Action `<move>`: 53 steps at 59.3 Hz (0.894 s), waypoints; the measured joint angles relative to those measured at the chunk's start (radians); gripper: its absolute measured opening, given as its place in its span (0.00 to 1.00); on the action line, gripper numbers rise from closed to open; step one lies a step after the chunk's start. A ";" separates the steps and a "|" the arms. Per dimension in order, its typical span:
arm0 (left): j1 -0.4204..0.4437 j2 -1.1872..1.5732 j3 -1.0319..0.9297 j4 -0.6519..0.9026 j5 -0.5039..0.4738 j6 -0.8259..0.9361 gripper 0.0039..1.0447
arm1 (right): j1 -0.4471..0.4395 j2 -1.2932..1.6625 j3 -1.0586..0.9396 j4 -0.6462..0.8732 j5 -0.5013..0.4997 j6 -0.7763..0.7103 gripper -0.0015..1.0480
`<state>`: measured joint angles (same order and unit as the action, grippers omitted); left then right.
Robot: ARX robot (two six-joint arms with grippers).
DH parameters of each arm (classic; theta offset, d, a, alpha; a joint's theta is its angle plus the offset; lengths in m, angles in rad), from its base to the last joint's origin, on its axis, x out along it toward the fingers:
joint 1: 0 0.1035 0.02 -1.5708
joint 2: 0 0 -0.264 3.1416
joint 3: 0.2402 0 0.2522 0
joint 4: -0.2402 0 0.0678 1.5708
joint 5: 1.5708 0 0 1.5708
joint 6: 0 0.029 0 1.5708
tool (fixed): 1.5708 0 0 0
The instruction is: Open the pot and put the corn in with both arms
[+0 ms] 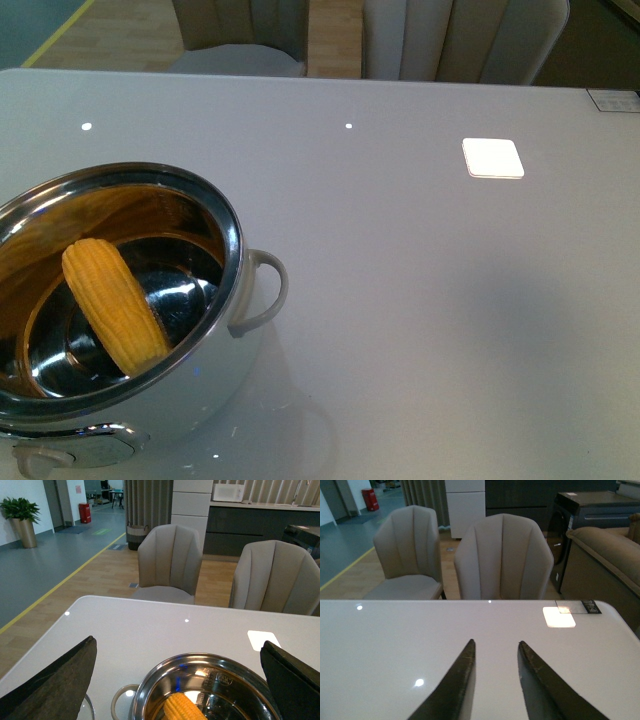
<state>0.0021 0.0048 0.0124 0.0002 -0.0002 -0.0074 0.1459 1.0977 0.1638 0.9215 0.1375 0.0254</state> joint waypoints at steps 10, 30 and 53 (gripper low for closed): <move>0.000 0.000 0.000 0.000 0.000 0.000 0.94 | -0.038 -0.100 -0.066 -0.030 -0.032 -0.016 0.02; 0.000 0.000 0.000 0.000 0.000 0.000 0.94 | -0.142 -0.312 -0.144 -0.170 -0.134 -0.019 0.02; 0.000 0.000 0.000 0.000 0.000 0.000 0.94 | -0.143 -0.624 -0.146 -0.453 -0.135 -0.019 0.02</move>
<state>0.0021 0.0048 0.0124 0.0002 -0.0002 -0.0074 0.0032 0.4736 0.0174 0.4683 0.0025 0.0059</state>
